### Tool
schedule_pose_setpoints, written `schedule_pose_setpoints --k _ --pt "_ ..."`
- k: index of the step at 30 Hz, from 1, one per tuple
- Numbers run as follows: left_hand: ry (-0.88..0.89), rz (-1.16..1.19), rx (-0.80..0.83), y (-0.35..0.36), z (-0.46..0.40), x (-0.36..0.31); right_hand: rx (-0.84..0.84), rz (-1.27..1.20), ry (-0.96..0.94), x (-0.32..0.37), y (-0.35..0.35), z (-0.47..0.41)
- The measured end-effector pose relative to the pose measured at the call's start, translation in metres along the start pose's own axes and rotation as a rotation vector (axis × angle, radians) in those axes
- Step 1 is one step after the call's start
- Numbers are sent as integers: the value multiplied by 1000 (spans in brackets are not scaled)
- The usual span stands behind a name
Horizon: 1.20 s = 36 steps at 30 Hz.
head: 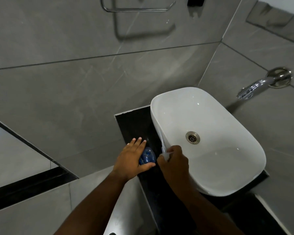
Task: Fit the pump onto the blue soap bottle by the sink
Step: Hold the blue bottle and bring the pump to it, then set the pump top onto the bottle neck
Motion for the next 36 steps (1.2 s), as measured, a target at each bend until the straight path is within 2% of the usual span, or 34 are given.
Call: schedule_pose_setpoints --k 5,12,16,25,31,36 --pt "2 53 7 4 -1 4 -23 201 -202 54 -39 -8" --pt "-6 123 9 9 -1 8 300 425 -244 92 -53 -10" --pt "-5 116 -8 11 -1 10 402 557 -258 106 -42 -8" --pt "-21 100 -22 13 -2 11 506 654 -255 117 -6 -11" --pt "-12 112 -14 12 0 10 436 682 -321 140 -21 -15" --pt "-12 123 -24 11 1 9 455 726 -377 137 2 -17"
Point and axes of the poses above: each hand's wrist, its own z-axis away from the middle knuckle, its own y-axis out of the palm, x = y × z, the point moved 10 cm from there along -z, towards the middle knuckle, and after that the axes turned 15 degrees about x, right-handed, at the moved point
